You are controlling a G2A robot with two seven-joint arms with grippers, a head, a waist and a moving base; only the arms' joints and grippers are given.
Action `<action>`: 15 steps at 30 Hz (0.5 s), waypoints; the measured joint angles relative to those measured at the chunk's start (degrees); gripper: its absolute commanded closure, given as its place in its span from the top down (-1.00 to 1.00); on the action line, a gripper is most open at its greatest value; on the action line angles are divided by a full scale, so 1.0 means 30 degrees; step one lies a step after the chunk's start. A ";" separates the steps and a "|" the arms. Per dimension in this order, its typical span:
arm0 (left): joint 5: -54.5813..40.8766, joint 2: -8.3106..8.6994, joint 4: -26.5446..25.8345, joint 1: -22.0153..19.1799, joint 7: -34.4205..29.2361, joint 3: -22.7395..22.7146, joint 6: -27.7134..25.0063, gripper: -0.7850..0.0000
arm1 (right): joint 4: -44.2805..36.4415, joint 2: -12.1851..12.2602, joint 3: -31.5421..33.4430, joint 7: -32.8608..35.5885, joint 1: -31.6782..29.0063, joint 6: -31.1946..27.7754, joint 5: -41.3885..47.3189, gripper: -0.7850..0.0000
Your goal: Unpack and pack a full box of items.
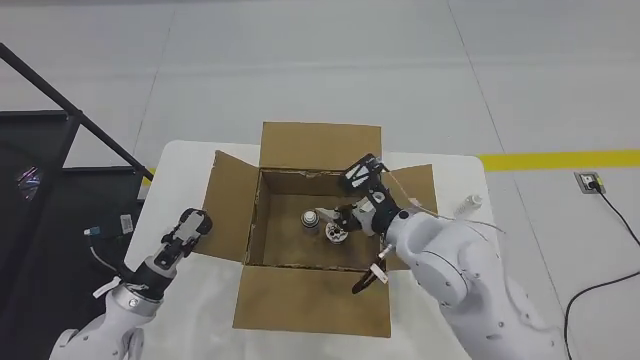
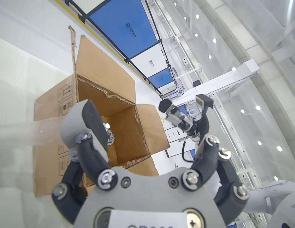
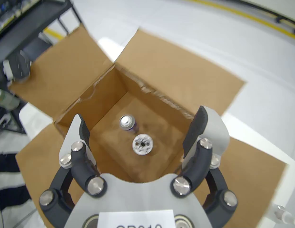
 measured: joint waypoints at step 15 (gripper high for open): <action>-0.0800 -0.0011 -0.0083 0.1618 0.1078 -0.0694 -0.1120 1.00 | 1.1049 -0.2754 -0.6600 -0.1982 0.5466 0.1855 0.1302 1.00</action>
